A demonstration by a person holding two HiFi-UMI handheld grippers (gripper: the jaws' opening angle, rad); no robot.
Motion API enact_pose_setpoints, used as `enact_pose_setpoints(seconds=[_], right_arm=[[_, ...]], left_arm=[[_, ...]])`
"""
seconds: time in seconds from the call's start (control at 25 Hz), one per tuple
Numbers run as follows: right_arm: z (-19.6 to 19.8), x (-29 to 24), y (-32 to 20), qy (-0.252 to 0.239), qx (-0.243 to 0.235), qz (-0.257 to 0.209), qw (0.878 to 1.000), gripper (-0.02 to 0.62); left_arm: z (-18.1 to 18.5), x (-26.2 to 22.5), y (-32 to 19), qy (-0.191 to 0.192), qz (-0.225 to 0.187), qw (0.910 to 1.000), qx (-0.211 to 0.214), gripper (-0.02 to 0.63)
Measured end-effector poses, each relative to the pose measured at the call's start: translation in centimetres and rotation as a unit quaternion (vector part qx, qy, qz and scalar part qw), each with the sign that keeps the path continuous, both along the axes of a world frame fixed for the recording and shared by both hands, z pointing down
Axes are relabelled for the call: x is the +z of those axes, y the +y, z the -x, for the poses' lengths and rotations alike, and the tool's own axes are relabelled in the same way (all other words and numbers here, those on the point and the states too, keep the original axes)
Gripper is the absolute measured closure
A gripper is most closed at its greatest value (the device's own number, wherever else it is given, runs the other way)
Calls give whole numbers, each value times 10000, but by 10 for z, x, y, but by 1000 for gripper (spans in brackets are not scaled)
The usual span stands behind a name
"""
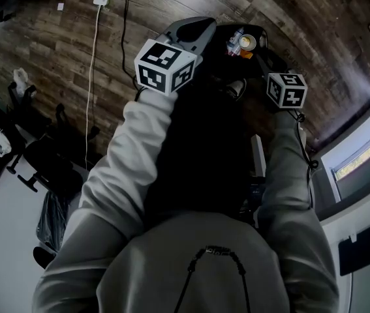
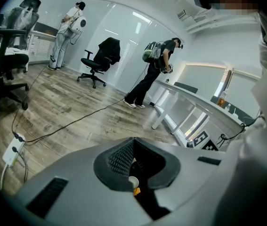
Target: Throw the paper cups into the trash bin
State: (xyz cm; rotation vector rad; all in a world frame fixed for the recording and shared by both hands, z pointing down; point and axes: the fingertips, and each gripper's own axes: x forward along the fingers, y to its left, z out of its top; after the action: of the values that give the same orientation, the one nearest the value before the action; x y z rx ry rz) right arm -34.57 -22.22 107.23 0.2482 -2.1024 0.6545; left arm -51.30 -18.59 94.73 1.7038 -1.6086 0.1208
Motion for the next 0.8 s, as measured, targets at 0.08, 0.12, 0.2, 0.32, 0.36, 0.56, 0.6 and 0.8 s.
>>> enact_pose_setpoints(seconds=[0.08,0.12,0.2,0.32,0.36,0.56,0.6,0.8], right_arm=[[-3,-20,0,13,8,-20,10000,451],[-5,-30,1,34,-3,-33,10000,451],[-10,-49,0,80,-3,-56,10000,451],[-15,-80,-1,124,81,-104,9998,451],[-16,-92,-1,127,121,-137,9998,451],[-13,-159,1,36,241,-226,9994,572],[-13,-173,2,14,225,-217,9995,574],[-13,-251,7,-58,181,-301,9994,575]], left_arm=[[-3,-12,4,58,18,10000,9,603],[-7,-20,6,158,-27,9999,21,603],[-16,-38,6,492,-182,9986,2,603],[-27,-66,12,657,-164,9977,24,603],[-29,-76,13,640,-140,9978,70,601],[-28,-131,18,591,-127,9980,166,603],[-27,-142,19,568,-131,9981,176,603],[-20,-200,41,413,-113,9989,186,603]])
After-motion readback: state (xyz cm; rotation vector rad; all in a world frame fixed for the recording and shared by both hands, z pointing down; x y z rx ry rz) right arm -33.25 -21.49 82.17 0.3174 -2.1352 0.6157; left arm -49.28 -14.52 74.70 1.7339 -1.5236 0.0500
